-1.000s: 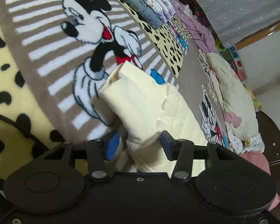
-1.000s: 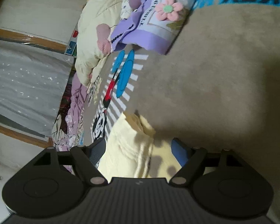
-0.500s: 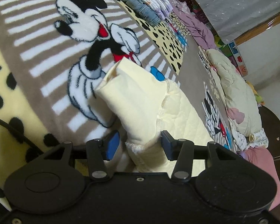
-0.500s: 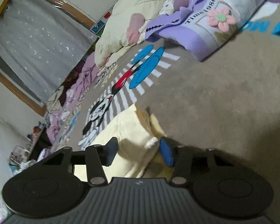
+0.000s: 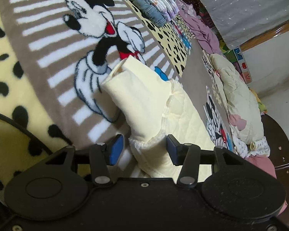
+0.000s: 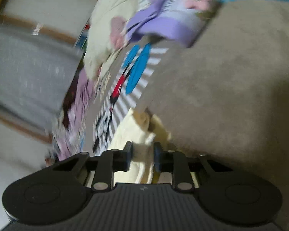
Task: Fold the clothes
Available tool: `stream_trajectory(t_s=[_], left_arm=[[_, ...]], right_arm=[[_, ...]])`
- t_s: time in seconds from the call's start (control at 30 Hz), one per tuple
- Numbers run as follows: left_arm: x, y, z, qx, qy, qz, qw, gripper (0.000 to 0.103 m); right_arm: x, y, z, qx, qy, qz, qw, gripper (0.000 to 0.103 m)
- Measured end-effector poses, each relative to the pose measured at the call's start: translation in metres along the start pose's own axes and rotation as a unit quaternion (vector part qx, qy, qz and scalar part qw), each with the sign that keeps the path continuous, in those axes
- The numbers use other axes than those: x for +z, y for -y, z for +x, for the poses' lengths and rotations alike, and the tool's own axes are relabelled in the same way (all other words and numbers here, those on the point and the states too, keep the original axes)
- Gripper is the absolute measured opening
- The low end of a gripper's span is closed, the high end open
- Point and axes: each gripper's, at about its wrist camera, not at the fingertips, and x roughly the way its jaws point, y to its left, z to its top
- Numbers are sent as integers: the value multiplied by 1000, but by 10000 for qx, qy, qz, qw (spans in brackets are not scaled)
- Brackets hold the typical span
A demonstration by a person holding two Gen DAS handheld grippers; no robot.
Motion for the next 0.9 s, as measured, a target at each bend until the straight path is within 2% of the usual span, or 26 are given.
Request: stream_trajectory(t_s=[0.27,0.5,0.73,0.9], left_arm=[[-5,6,-19,-179,152,226,9995,48],[-2,14,-47,-332,545,396,9972,48],[7,16,-71,-326,944,716,9924,48],[14,4,-82,-477,1055,566,9917,48]], right_arm=[[-11,-43,-26,424,226,-653,9967,22],[-26,-120,-43,997,108,-1682,9806,20],[-84,-198,-47,1402,-287,-2913,9459,18],[-142,-243,-35,1524,-580,-3680,9154,17]])
